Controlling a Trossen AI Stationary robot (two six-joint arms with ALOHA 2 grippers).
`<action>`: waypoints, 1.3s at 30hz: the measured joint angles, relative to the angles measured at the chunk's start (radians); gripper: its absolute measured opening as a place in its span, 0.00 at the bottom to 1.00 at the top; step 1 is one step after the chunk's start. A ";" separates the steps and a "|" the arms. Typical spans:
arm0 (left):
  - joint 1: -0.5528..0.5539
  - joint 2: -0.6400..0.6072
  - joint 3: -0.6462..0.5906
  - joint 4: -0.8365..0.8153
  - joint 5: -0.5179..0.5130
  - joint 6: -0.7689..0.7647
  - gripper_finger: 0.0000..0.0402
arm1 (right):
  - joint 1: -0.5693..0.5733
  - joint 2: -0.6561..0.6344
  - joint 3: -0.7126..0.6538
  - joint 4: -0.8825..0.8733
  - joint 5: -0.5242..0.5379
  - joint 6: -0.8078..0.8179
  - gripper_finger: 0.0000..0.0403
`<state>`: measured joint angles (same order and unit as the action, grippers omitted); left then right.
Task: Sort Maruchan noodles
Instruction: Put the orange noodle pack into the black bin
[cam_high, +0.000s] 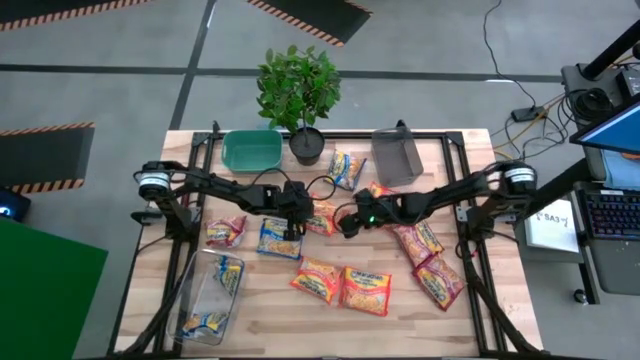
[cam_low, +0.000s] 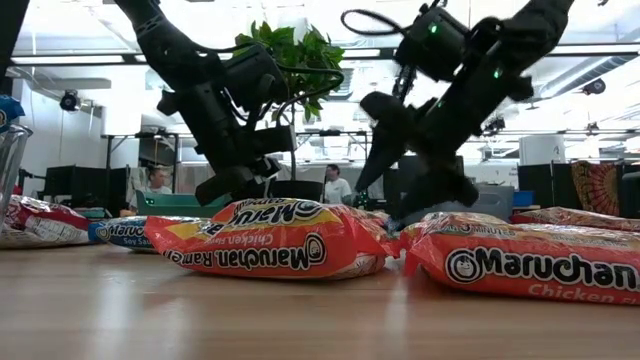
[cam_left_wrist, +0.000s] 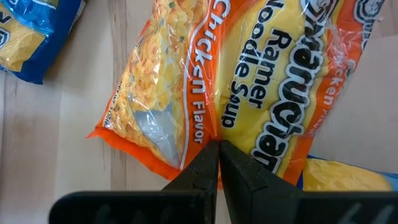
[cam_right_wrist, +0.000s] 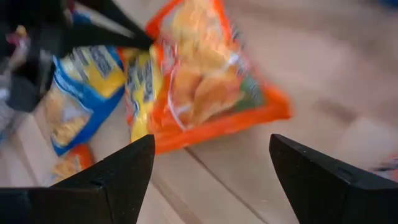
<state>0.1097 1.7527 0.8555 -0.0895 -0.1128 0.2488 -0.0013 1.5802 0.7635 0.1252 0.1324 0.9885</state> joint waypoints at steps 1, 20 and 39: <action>0.000 0.000 0.000 0.001 0.001 0.000 0.00 | 0.003 0.026 0.000 0.037 -0.002 0.008 0.76; 0.000 0.001 -0.001 0.021 0.082 -0.006 0.00 | -0.025 0.254 0.098 0.381 0.036 -0.039 0.64; -0.003 -0.075 -0.001 -0.067 0.082 -0.001 0.00 | -0.025 0.201 0.256 0.032 0.045 -0.299 0.04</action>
<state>0.1069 1.6776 0.8543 -0.1569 -0.0311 0.2477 -0.0261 1.7809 1.0194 0.1575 0.1774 0.6899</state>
